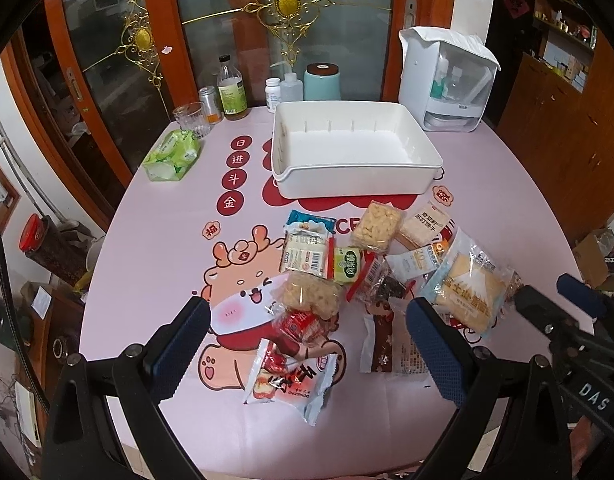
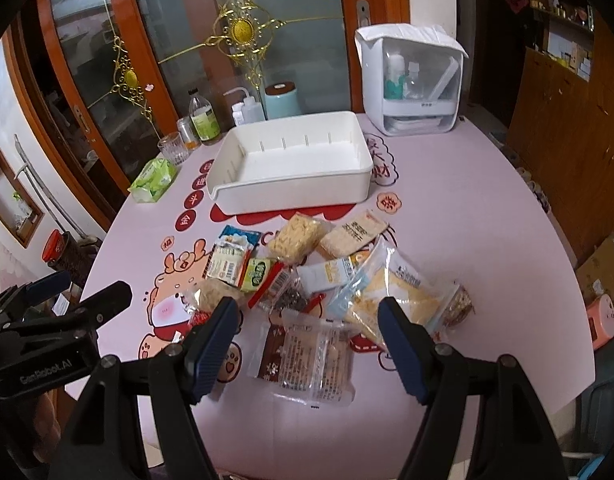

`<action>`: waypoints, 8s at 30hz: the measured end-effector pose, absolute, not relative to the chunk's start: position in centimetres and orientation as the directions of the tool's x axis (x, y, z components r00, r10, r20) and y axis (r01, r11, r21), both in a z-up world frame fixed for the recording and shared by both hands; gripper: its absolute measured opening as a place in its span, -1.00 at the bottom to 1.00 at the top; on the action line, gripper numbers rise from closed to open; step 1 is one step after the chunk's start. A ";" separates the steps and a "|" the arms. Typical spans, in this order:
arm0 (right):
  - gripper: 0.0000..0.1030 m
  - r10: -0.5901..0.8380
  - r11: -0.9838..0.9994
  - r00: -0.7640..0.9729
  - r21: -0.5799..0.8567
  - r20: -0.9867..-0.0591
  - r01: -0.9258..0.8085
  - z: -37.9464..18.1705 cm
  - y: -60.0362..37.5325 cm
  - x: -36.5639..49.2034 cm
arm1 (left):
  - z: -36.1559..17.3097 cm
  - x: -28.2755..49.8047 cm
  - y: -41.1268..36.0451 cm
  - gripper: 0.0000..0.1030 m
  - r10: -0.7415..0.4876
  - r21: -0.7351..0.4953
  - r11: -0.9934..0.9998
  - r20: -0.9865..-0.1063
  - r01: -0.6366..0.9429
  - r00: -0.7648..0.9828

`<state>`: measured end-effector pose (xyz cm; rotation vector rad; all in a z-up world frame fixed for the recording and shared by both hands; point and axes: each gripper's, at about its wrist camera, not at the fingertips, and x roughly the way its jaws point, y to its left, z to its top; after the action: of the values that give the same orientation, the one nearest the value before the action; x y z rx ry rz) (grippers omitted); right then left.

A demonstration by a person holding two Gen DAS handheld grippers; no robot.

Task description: Organize snacks

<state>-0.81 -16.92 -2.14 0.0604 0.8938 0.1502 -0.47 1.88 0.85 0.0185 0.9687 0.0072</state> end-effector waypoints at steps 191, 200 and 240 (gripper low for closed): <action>0.97 0.201 0.950 0.527 0.033 -0.825 -0.311 -8.6 -11.0 1.9 | -4.6 3.6 6.3 0.92 -0.123 -0.082 0.991 -0.858 0.103 0.500; 0.82 0.137 0.968 0.378 0.043 -0.916 -0.247 -16.5 -10.6 3.4 | -11.6 3.6 7.1 0.92 -0.126 -0.094 0.990 -0.912 0.101 0.391; -0.14 0.073 0.956 0.282 -0.013 -0.957 -0.293 -23.4 -7.0 4.2 | -21.9 12.9 3.8 0.48 -0.155 -0.131 0.982 -0.969 0.133 0.193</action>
<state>4.21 -7.02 -23.42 -0.2006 1.2640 0.2473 12.86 3.81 -21.89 -0.0194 1.3621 -0.2023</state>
